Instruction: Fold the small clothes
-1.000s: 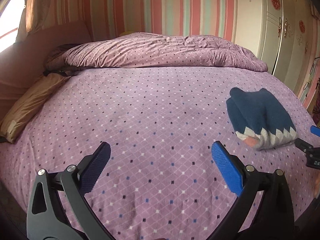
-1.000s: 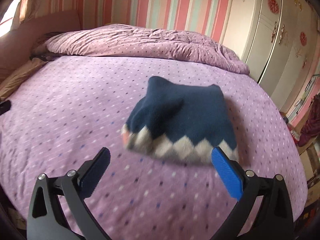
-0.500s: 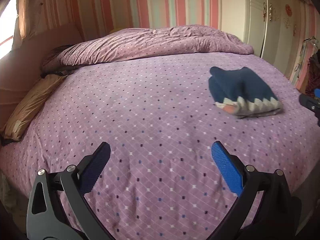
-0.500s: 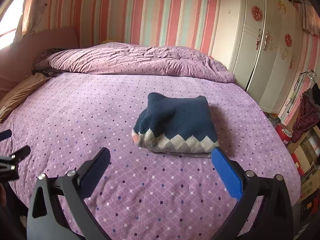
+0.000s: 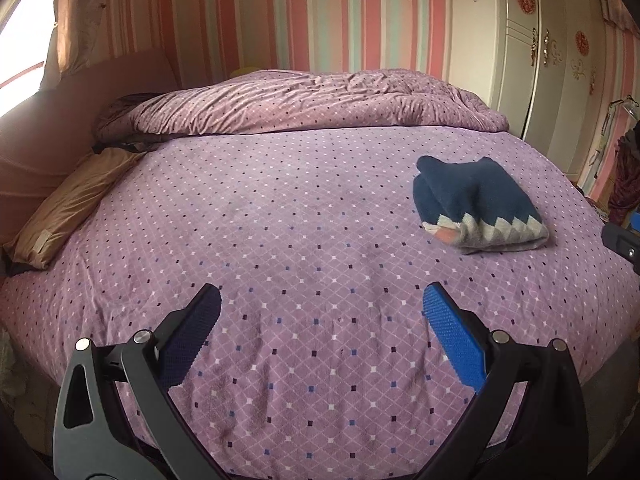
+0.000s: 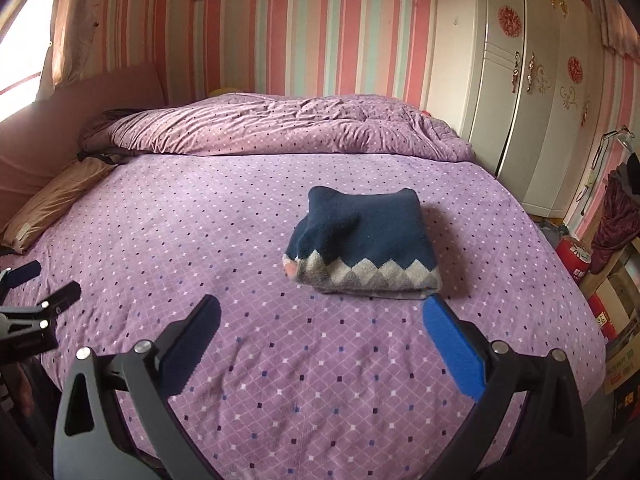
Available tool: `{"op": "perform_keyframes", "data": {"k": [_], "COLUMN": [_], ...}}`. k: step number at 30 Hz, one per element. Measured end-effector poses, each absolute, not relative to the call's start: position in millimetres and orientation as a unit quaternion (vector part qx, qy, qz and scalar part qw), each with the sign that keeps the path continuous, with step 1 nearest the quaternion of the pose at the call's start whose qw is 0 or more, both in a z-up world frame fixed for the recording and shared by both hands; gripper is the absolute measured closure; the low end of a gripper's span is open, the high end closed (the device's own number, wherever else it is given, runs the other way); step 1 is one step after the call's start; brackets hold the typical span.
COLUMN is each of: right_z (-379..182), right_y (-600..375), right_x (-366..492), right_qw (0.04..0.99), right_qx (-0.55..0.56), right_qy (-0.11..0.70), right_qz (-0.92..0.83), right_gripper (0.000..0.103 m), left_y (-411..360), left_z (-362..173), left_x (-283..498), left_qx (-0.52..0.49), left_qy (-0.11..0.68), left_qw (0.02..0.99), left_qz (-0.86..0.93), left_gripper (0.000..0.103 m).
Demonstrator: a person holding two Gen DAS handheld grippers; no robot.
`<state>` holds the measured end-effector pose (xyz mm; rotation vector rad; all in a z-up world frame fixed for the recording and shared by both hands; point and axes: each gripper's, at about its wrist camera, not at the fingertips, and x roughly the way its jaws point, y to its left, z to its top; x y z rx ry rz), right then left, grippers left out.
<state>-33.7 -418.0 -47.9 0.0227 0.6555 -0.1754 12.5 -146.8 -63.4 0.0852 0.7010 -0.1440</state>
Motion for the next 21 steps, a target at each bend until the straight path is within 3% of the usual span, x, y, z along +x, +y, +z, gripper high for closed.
{"op": "perform_keyframes", "data": {"k": [21], "right_z": [-49], "right_y": [-414], "right_x": [-50], "right_qw": [0.946], "right_qx": [0.022], "right_qy": [0.317], "right_qz": [-0.057], "right_gripper": [0.002], "left_y": [-125], "left_z": [-53], "left_x": [4], "left_qx": [0.016], "left_qy": [0.337], "left_qw": [0.94], "left_qz": [-0.04], "left_gripper": [0.003]}}
